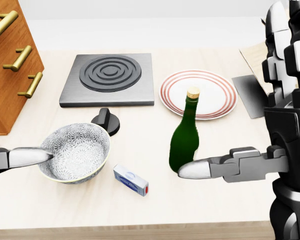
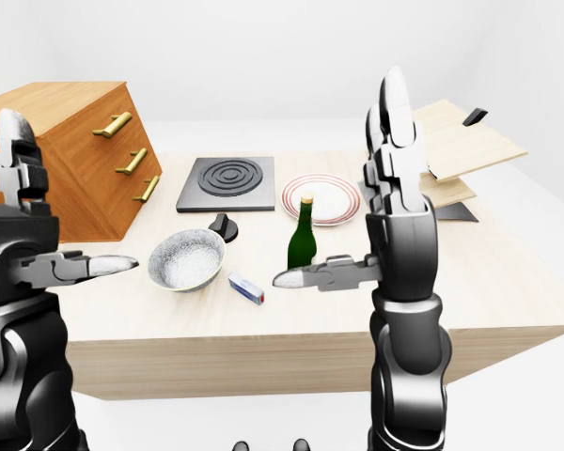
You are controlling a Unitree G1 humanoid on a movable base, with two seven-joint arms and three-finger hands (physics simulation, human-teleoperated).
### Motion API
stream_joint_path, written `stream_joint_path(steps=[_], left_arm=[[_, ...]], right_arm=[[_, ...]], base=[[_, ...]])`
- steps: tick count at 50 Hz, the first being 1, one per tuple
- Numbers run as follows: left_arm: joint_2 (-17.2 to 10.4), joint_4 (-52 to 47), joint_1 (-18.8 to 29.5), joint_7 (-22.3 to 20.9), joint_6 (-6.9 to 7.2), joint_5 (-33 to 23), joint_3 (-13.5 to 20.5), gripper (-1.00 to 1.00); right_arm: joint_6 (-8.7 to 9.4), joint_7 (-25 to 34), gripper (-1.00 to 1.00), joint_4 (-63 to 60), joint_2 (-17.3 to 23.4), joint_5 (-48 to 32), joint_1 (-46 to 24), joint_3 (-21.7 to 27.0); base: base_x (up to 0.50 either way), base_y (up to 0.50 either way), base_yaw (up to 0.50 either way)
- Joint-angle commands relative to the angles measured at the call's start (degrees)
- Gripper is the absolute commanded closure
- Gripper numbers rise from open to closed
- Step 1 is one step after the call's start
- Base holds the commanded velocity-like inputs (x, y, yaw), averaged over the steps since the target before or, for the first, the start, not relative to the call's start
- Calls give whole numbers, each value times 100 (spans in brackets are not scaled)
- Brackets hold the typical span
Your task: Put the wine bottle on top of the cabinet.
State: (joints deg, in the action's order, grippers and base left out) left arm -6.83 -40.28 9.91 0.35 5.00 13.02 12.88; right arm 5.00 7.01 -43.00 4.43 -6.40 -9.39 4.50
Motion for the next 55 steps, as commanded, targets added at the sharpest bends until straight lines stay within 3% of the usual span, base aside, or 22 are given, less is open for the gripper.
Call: stream_joint_path(steps=[1,12,41,55], left_arm=[[-192,-537,238,210,0,382,230,-100],[-205,-435,215,220,0,396,233,-100],[-201,-448,135,220,0,388,215,-100],[-182,-363,128,199,0,327,166,-100]], right_arm=[[0,103,-100,-603,121,-130,-248,80],[0,156,-100,-545,66,-3,-68,186],[0,164,-100,-533,46,-57,-25,155],[0,343,-100,-496,111,-523,22,-28]], base=[[0,0,0],[22,0,0],[44,0,0],[0,19,0]])
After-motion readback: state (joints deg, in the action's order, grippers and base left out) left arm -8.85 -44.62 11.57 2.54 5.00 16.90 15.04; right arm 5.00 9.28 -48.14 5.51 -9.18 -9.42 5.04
